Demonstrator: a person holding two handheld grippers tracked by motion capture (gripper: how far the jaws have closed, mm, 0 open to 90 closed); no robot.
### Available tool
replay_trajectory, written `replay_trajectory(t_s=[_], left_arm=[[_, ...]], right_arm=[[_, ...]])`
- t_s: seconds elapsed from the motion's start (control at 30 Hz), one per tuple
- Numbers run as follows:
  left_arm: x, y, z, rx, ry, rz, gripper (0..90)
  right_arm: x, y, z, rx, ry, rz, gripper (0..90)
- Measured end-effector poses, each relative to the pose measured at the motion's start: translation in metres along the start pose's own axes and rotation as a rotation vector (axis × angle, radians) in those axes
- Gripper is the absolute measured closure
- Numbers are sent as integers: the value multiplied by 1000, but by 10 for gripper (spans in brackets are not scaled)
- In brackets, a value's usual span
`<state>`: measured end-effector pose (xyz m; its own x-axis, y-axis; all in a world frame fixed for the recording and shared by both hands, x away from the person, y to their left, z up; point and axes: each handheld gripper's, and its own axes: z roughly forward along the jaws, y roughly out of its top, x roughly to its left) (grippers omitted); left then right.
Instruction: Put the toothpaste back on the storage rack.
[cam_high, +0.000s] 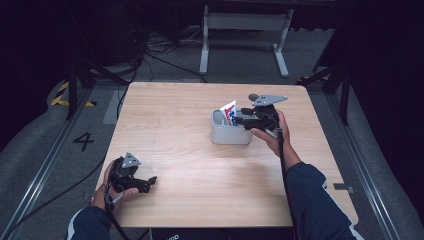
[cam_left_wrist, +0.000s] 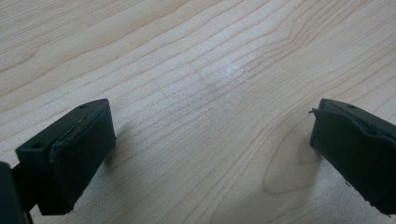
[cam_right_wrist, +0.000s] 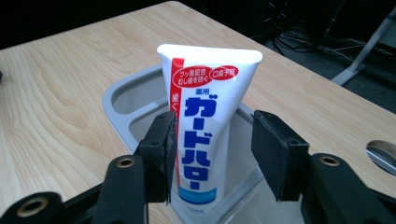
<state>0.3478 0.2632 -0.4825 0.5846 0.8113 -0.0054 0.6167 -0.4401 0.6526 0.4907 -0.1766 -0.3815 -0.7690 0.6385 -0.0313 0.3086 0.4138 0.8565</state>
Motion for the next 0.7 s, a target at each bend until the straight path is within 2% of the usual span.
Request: replay_trajectory(t_s=[0.13, 0.3, 0.47, 0.7], left_arm=[[0, 0, 0, 0, 0, 0, 5], [0, 0, 0, -1, 0, -2, 5], [0, 0, 0, -1, 0, -2, 5], [0, 0, 0, -1, 1, -4, 5]], right_arm=[[0, 0, -4, -8, -3, 3, 501], [4, 0, -9, 11, -18, -26, 472], [6, -2, -20, 20, -23, -57, 461], [7, -7, -35, 28, -26, -75, 451]])
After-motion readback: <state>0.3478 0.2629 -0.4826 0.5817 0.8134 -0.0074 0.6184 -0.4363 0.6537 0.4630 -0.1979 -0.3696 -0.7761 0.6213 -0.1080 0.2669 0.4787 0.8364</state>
